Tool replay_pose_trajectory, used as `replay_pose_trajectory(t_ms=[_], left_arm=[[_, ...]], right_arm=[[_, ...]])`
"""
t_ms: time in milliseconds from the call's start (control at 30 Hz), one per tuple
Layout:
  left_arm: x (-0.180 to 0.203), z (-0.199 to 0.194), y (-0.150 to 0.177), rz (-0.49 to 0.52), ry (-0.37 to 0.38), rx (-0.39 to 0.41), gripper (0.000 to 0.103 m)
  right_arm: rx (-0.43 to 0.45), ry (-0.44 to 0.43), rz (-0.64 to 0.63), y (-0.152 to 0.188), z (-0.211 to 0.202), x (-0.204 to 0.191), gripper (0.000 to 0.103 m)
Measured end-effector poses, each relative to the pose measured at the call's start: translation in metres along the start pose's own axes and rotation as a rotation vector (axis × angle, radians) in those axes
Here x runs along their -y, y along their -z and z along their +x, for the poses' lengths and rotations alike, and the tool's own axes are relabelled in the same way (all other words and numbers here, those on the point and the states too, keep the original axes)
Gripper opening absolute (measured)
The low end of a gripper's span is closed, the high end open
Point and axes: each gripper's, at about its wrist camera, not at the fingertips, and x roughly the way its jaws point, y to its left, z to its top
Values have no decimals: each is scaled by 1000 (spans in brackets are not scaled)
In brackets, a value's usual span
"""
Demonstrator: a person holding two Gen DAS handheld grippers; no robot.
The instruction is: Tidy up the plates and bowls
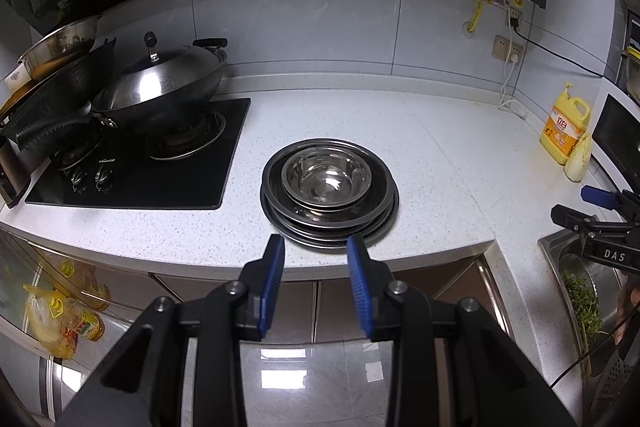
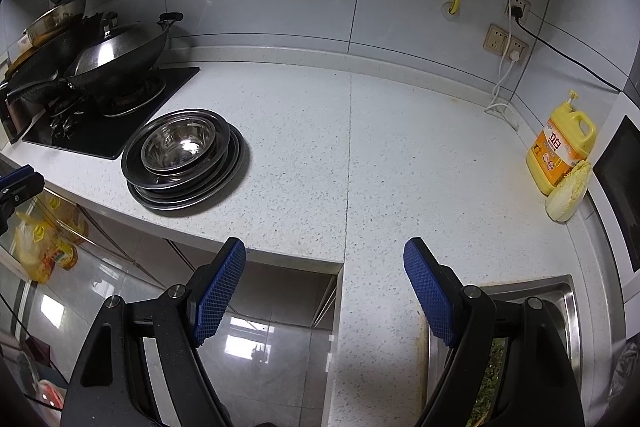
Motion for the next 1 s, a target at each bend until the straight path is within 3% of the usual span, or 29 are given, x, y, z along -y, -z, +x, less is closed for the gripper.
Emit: replay_pose_trajectory(t_ms=[1000], left_arm=[[0, -2, 8, -13, 30, -7, 31]], right_arm=[[-6, 2, -4, 3, 1, -3, 77]])
